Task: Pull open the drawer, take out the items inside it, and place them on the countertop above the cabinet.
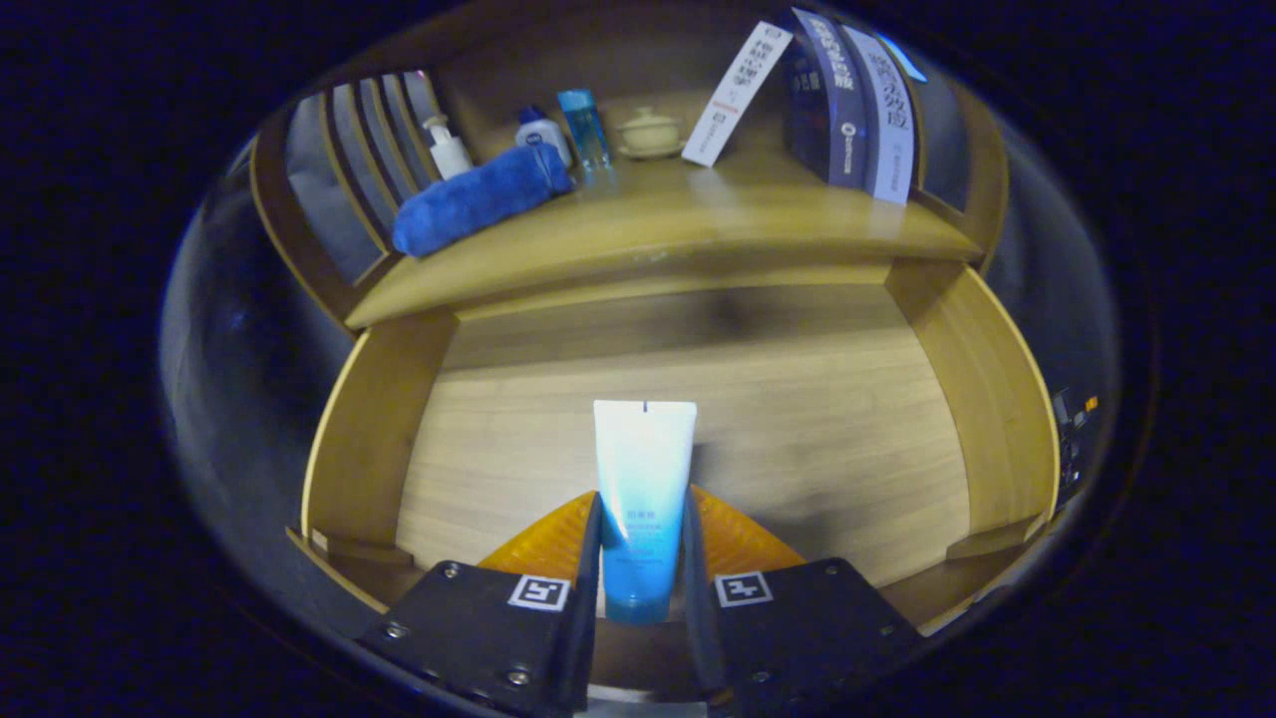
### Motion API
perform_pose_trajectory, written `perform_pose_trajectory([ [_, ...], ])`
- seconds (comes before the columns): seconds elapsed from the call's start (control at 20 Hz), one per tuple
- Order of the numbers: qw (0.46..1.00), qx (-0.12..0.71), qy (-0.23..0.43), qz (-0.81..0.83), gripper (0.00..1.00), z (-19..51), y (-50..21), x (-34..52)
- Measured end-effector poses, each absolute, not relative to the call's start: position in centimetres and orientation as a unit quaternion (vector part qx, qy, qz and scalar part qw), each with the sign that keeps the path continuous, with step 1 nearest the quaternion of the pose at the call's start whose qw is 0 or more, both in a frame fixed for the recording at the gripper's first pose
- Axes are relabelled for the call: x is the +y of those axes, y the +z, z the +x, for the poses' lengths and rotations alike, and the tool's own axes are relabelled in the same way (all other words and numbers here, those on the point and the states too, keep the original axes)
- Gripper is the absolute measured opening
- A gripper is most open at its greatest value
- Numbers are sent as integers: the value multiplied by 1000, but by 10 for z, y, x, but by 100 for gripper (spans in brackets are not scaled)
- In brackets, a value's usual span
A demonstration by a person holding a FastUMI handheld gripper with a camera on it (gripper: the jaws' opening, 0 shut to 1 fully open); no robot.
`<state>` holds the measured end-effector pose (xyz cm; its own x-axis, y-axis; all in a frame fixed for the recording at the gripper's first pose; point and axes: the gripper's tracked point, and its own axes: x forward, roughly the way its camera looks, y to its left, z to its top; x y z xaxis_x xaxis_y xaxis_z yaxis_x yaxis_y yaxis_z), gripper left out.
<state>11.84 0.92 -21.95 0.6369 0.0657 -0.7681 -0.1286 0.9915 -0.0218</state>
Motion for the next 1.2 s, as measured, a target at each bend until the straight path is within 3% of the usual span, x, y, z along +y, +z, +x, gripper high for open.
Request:
perform_pose_trajectory([
  [0.3, 951, 286, 88, -83, 38, 123, -152, 24],
  [0.8, 995, 66, 49, -60, 38, 209, -29, 44],
  [1.2, 992, 102, 17, -68, 39, 287, -92, 47],
])
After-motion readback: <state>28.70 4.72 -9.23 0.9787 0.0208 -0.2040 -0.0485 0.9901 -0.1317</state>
